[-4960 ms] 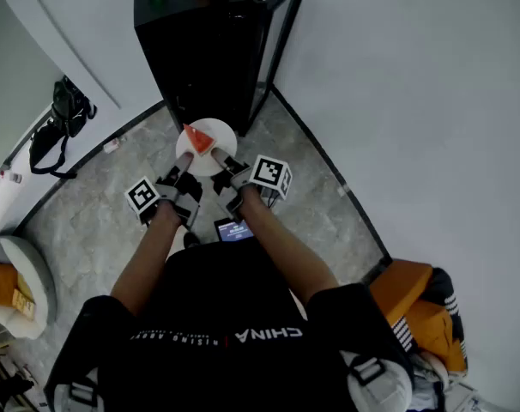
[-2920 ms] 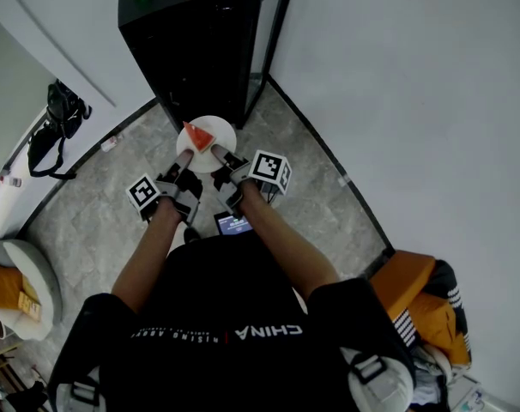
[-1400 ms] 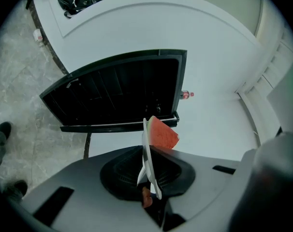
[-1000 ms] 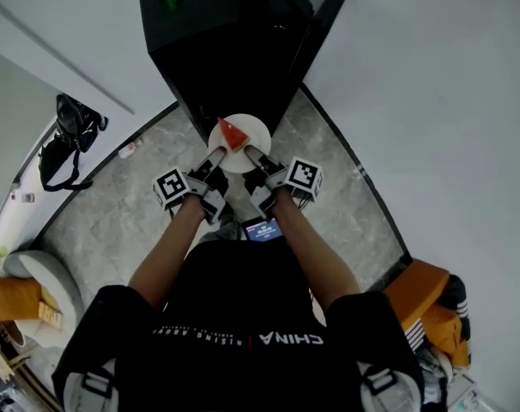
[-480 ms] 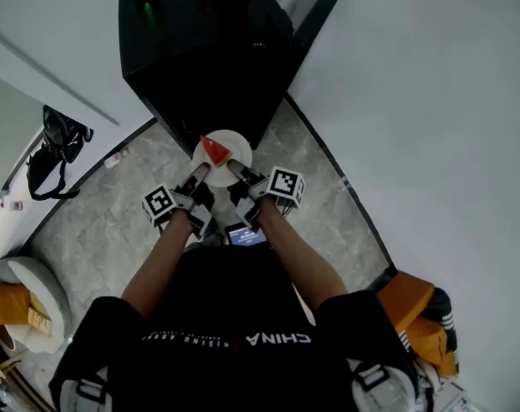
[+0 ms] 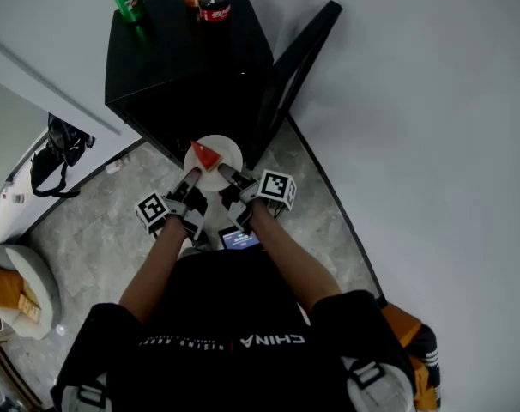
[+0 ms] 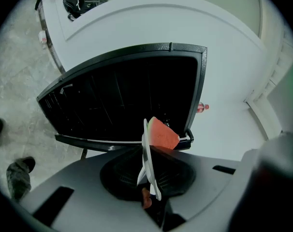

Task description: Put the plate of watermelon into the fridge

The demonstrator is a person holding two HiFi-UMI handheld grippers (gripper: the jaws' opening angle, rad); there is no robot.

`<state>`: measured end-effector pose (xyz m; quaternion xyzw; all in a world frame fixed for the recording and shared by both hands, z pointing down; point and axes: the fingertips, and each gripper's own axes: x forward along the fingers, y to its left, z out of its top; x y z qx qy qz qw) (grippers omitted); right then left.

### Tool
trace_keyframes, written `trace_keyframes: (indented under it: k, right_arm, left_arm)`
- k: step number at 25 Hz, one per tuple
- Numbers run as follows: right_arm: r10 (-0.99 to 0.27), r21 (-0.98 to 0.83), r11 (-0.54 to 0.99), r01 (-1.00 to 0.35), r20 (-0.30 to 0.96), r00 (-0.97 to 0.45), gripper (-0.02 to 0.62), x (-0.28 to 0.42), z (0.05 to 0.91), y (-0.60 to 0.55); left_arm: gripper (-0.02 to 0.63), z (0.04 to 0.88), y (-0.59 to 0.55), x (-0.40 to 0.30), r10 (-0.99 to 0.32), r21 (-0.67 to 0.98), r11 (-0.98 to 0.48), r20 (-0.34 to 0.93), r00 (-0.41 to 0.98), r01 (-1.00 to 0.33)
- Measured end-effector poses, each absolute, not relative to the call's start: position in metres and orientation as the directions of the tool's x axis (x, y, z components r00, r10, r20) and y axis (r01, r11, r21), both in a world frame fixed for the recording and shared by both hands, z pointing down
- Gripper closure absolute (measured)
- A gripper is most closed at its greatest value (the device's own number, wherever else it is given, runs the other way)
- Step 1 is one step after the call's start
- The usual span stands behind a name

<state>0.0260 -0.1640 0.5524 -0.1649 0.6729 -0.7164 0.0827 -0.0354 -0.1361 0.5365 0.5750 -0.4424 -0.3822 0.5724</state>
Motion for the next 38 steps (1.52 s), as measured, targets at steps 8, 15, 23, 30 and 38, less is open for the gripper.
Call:
trace_keyframes:
  k: [8, 15, 23, 30, 38]
  right_arm:
    - [-0.283, -0.993, -0.053, -0.109, 0.120, -0.952, 0.575, 0.002, 0.549, -0.184]
    - [-0.299, -0.991, -0.007, -0.135, 0.131, -0.945, 0.575, -0.025, 0.538, -0.193]
    - [-0.327, -0.987, -0.019, -0.159, 0.156, -0.932, 0.574, -0.035, 0.535, -0.203]
    - [-0.346, -0.987, -0.024, -0.157, 0.155, -0.925, 0.574, -0.037, 0.535, -0.207]
    - [-0.370, -0.988, -0.097, -0.122, 0.150, -0.917, 0.574, -0.039, 0.546, -0.214]
  left_arm:
    - [0.569, 0.538, -0.149, -0.059, -0.978, 0.998, 0.065, 0.059, 0.201, 0.019]
    - [0.575, 0.537, -0.157, -0.086, -0.978, 0.997, 0.057, 0.047, 0.205, 0.047]
    - [0.575, 0.534, -0.172, -0.103, -0.978, 0.997, 0.057, 0.045, 0.206, 0.051]
    - [0.574, 0.533, -0.183, -0.111, -0.980, 0.997, 0.075, 0.075, 0.186, -0.003]
    - [0.574, 0.533, -0.192, -0.114, -0.981, 0.998, 0.062, 0.067, 0.181, -0.030]
